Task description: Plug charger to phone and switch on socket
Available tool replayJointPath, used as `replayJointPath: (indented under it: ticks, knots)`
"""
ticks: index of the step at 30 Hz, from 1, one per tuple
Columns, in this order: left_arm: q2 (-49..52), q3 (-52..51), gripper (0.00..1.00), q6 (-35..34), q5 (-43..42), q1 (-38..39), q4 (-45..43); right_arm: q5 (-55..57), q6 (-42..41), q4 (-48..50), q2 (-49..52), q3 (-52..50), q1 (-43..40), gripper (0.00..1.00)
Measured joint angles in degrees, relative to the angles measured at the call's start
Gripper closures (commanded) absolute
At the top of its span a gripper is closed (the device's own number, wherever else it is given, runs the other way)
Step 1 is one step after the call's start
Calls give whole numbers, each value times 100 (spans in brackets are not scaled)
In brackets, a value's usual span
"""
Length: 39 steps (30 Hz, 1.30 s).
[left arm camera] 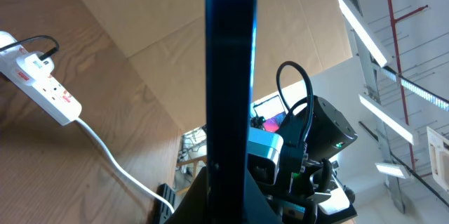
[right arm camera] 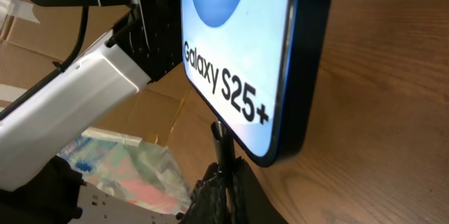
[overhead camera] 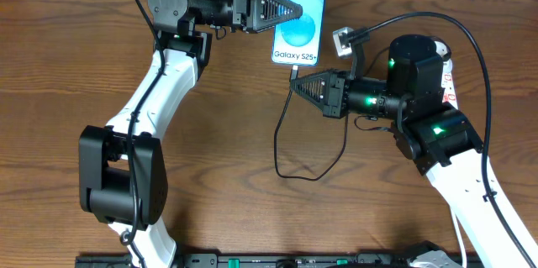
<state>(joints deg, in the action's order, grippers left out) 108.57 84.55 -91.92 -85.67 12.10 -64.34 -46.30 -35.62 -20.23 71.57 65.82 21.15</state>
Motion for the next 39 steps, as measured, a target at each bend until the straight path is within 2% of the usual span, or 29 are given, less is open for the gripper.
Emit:
replayJointPath:
  ticks: [39]
  knots:
    - [2,0,93,-129,2,44,0,-15,-20,63,0,0,0,99]
